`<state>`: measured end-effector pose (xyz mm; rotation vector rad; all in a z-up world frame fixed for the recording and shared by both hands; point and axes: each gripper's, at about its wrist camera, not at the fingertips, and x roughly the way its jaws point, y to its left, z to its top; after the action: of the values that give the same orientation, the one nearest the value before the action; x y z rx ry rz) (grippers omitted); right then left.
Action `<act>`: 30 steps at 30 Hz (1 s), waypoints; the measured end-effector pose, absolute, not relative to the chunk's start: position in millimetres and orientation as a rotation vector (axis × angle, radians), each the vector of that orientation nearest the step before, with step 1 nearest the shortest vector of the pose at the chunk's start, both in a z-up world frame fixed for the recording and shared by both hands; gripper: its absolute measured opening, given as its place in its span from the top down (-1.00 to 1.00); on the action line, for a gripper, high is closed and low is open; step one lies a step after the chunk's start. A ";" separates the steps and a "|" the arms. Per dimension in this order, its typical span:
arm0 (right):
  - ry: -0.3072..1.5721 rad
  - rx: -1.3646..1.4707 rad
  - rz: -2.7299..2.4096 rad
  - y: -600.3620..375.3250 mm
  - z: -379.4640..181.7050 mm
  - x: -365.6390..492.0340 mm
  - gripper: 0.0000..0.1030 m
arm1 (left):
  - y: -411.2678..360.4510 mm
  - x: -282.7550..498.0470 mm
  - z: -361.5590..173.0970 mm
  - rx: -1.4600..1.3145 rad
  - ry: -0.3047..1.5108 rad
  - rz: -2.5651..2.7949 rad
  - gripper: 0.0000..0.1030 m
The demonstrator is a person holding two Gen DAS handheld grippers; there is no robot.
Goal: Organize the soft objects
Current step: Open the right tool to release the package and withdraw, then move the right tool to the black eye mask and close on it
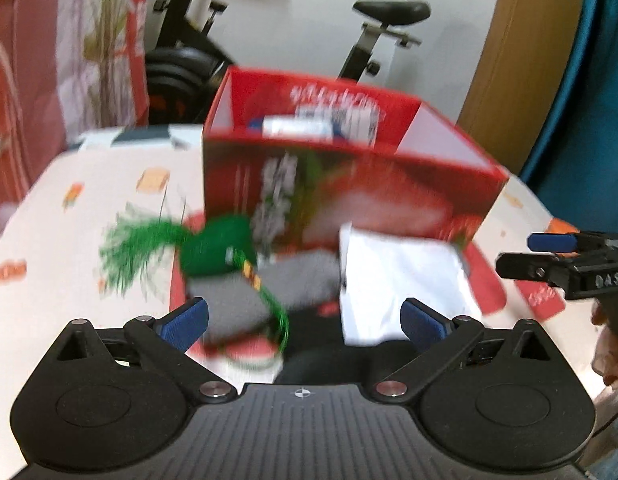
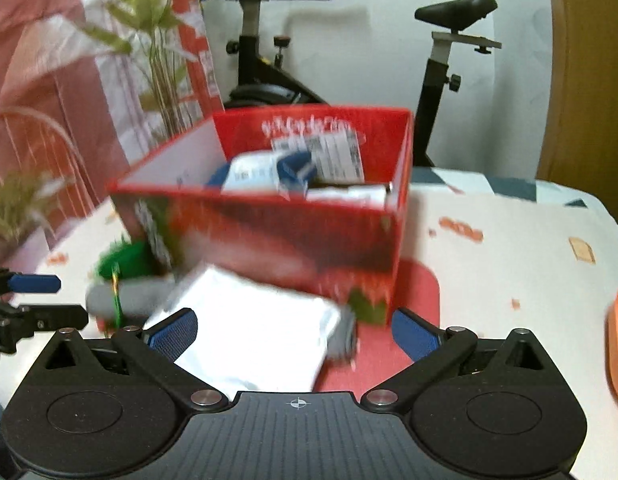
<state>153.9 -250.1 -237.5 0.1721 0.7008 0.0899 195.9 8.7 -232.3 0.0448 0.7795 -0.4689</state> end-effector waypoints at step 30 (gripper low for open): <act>0.886 0.252 0.212 -232.9 -301.9 112.4 -0.59 | 8.3 169.9 -294.3 0.039 0.904 -0.422 -0.96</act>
<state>112.4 -232.9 -301.9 0.2522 0.8864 0.2118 169.9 8.3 -294.3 0.0386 0.9044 -0.4225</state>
